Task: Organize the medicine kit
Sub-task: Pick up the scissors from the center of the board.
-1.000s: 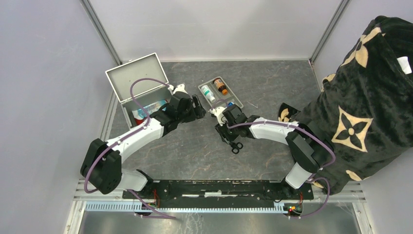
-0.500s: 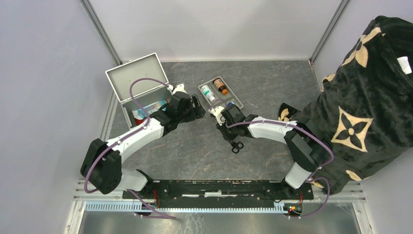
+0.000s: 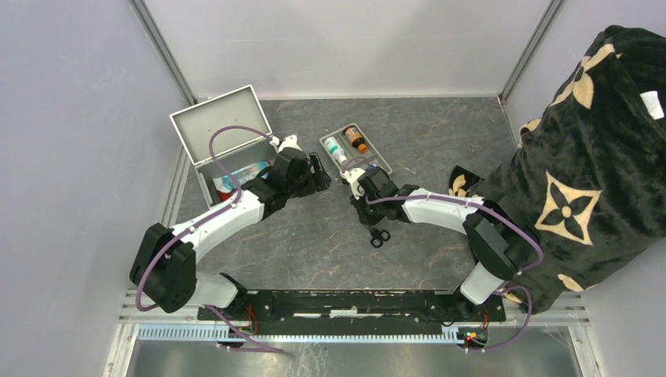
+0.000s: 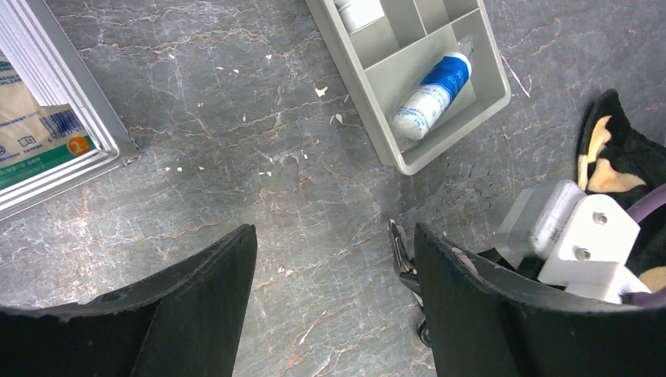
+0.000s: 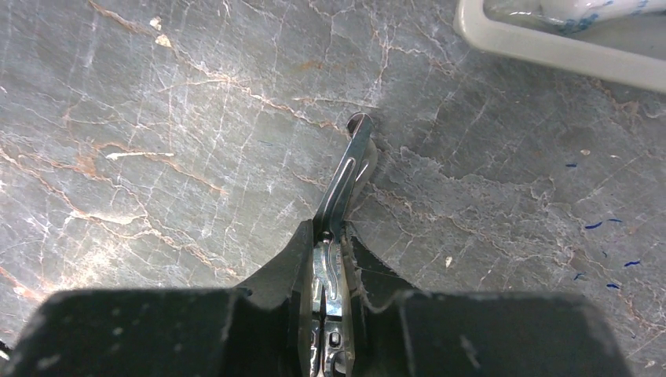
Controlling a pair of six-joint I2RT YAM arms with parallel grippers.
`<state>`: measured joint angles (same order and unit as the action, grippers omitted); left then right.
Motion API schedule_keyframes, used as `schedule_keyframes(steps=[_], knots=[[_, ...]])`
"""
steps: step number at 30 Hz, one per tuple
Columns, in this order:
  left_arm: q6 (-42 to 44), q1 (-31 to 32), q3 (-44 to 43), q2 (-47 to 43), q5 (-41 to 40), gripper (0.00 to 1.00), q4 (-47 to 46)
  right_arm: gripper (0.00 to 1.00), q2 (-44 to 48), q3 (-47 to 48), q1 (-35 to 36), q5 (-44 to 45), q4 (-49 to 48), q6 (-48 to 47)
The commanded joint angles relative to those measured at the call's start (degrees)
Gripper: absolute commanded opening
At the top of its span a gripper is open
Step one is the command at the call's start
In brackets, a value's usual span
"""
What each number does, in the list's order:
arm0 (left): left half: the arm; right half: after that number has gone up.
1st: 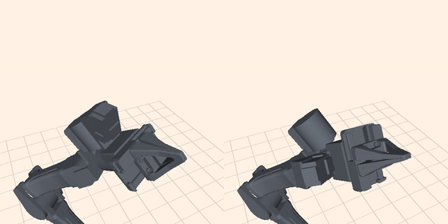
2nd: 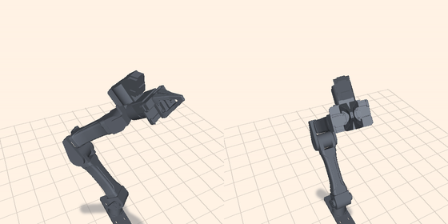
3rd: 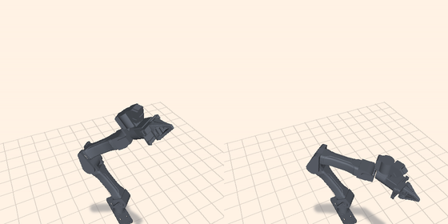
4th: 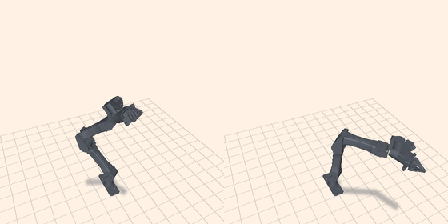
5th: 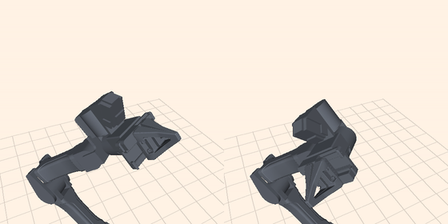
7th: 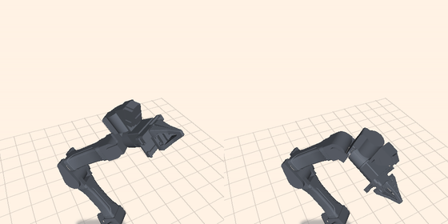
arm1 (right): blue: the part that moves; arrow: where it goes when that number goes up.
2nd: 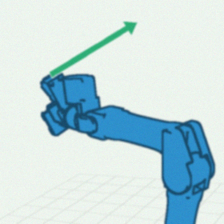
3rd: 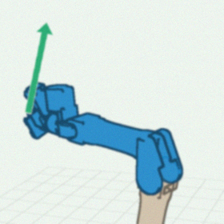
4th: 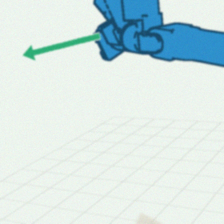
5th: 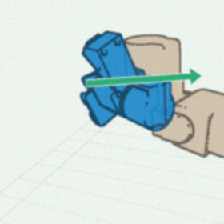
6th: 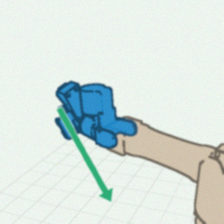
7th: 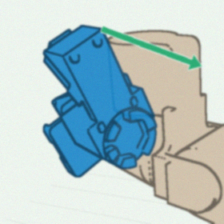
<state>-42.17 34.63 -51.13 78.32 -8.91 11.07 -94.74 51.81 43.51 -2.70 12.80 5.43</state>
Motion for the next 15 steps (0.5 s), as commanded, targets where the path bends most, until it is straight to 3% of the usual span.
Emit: schedule_keyframes(steps=[1,15], knots=[[-1.4,0.2,0.3,-0.3,-0.2,0.79,-0.1,0.0,3.2,-0.2,0.4,1.5,-2.6,2.1],[-1.0,0.3,1.8,4.1,12.3,0.79,-8.7,0.0,6.6,-4.6,0.3,1.4,-9.2,4.3]])
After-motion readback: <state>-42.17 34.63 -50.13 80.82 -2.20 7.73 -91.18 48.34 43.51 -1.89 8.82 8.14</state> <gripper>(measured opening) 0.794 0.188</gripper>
